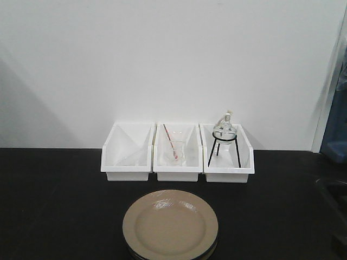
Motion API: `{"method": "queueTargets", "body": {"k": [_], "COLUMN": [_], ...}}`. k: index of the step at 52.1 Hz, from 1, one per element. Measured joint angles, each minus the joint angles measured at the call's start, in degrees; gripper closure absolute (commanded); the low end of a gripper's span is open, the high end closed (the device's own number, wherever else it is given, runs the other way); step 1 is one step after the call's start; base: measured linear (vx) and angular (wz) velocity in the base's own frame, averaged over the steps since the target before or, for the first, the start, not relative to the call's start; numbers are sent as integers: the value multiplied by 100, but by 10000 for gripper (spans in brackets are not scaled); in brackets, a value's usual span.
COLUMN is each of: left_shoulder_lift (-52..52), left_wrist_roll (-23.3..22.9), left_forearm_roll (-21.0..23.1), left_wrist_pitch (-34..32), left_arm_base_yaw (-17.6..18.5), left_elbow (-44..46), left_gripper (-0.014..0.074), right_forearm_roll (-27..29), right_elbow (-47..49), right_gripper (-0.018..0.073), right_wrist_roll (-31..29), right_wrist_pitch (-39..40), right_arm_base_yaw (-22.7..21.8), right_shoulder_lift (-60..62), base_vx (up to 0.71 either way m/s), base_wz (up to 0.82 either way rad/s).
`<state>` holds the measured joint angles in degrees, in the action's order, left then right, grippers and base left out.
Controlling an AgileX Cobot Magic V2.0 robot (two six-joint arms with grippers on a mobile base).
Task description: Arrange circular plates on left workspace
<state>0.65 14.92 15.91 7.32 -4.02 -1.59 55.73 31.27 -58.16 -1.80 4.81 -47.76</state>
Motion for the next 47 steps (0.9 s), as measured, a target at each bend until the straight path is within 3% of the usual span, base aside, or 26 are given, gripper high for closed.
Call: {"method": "queueTargets", "body": {"k": [9,47], "left_shoulder_lift": [0,0], "left_wrist_roll": [-159,-168], "left_forearm_roll": [-250,-283], "left_wrist_pitch": [-128,-128], "left_arm_base_yaw": [0,0], "left_elbow": [0,0], "left_gripper": [597,597], "right_forearm_roll": [0,0], "right_elbow": [0,0], "right_gripper": [564,564], "right_wrist_roll": [0,0], "right_wrist_pitch": [0,0], "right_arm_base_yaw": [0,0], "right_shoulder_lift": [0,0], "base_vx": [0,0], "base_wz": [0,0]}}
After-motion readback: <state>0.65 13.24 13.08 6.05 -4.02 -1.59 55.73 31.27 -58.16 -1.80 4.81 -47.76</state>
